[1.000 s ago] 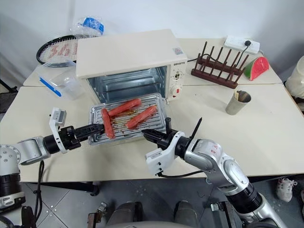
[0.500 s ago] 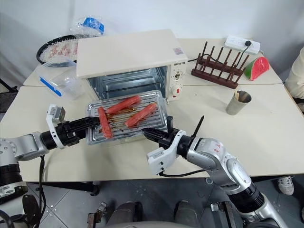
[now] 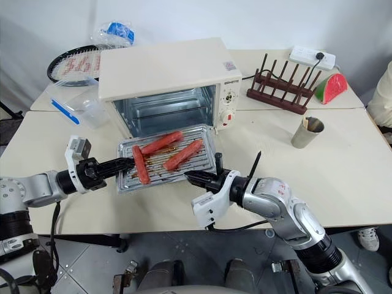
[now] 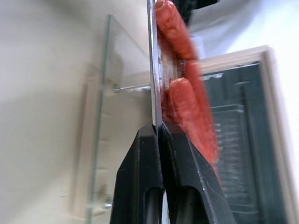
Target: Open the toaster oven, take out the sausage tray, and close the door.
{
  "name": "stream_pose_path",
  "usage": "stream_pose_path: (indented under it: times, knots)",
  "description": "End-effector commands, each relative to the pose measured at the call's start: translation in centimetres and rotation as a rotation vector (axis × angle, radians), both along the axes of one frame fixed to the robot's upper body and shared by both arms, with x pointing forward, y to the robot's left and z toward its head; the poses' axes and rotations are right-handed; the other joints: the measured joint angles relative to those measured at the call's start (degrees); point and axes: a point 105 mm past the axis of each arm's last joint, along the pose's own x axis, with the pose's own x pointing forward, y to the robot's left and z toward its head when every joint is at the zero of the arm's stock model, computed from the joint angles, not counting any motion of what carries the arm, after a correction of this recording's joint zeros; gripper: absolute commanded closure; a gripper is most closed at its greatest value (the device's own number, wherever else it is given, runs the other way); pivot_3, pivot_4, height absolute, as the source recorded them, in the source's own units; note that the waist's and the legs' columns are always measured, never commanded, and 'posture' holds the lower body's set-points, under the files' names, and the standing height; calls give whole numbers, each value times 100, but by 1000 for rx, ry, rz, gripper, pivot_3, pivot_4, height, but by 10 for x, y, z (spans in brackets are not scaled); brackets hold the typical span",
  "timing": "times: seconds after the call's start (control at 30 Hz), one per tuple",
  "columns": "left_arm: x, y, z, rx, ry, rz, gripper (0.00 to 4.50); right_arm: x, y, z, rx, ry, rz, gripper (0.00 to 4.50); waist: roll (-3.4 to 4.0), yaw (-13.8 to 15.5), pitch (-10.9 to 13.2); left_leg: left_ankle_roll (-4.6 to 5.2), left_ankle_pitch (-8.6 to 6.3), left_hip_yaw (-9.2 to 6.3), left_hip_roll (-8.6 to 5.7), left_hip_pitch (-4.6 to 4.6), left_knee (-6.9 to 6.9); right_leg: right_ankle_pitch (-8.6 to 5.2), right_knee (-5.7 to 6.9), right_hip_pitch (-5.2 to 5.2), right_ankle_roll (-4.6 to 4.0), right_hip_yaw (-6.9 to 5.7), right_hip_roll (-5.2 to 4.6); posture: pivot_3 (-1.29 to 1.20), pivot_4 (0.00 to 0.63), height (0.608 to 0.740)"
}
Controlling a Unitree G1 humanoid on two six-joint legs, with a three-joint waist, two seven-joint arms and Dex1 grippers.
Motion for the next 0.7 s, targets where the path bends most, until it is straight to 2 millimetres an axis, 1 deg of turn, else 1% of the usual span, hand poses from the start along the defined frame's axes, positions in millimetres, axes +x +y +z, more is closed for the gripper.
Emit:
stream_pose_path:
  times: [0.03,0.13,0.3,0.47,0.5,0.63,0.67,0.7]
  knots:
    - [-3,-1,3,45,-10,-4,4479,-10,4,26,112,-34,60,4500,0,-2,0,0,0,0,0,0,0,0,0,0,0,1,0,0,150,740]
    - [-5,-1,3,51,-6,-3,4479,-9,2,24,113,-24,55,4500,-1,-1,0,0,0,0,0,0,0,0,0,0,0,1,0,0,150,740]
    - [-7,2,-4,63,34,2,4479,-10,2,23,94,-4,75,4500,-1,0,-1,0,0,-1,0,0,1,0,0,0,0,2,0,0,150,740]
    - [-8,2,-6,39,50,13,4500,-11,0,25,58,12,99,3168,-1,-1,0,0,0,-1,0,1,1,0,0,0,0,3,0,0,150,740]
    - [-8,2,-7,36,52,15,4500,-12,-1,24,54,32,106,2796,-1,2,-1,0,0,-2,0,1,1,0,1,0,0,3,0,0,150,740]
    - [-8,1,-9,19,65,21,4500,-21,-13,22,-3,107,150,1480,-3,6,0,0,0,-2,-2,1,1,0,0,2,0,5,-1,0,150,740]
    - [-8,2,-9,18,67,22,4500,-22,-15,22,-8,114,156,1238,-3,10,0,0,0,-2,-2,1,1,0,0,2,0,5,0,0,150,740]
    - [-8,2,-10,17,69,24,4500,-25,-19,21,-19,164,168,960,-5,11,-1,0,0,-3,-1,1,2,0,0,2,0,5,0,0,150,740]
